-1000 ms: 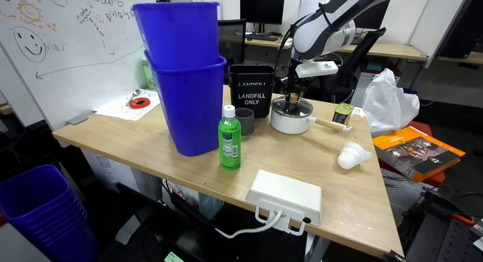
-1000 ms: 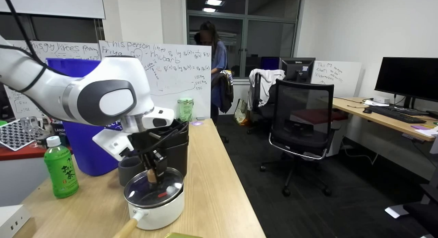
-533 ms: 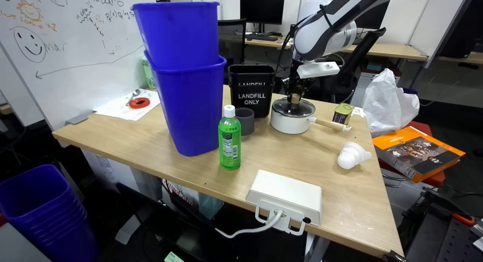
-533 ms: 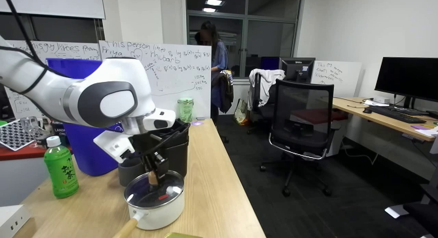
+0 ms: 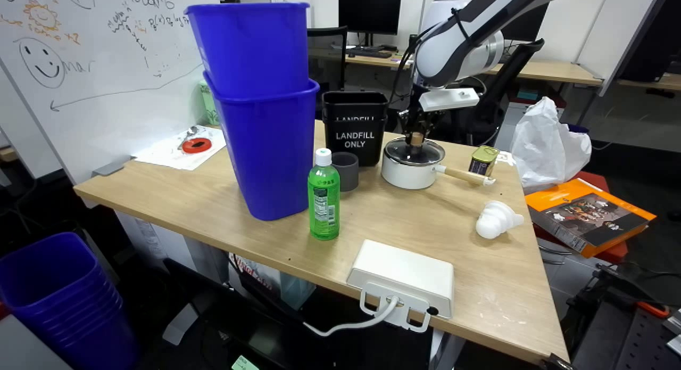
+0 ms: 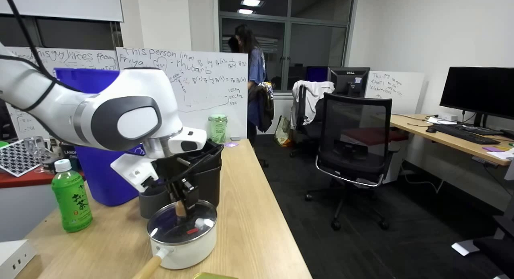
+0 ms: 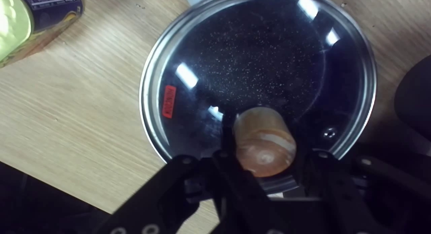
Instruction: Place the lid on the white pot
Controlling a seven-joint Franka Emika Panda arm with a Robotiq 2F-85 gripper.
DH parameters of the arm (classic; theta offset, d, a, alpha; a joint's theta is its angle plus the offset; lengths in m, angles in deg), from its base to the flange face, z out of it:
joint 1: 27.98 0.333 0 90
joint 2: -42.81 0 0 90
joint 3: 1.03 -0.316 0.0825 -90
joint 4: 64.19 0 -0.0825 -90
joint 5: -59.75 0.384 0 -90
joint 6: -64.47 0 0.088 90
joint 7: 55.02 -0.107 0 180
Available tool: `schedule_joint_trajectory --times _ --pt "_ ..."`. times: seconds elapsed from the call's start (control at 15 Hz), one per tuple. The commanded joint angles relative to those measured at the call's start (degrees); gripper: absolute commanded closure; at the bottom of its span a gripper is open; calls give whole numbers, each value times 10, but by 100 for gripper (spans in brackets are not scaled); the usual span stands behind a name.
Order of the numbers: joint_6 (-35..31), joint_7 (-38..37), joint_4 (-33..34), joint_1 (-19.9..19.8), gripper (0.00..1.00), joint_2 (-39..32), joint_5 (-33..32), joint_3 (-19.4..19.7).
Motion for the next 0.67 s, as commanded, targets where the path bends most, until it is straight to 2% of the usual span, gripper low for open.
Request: schedule_joint_trajectory --times 0.0,0.6 --pt "-20 -11 -10 6 84 -3 -5 4" --pt "-40 -17 -5 10 84 -15 5 -2"
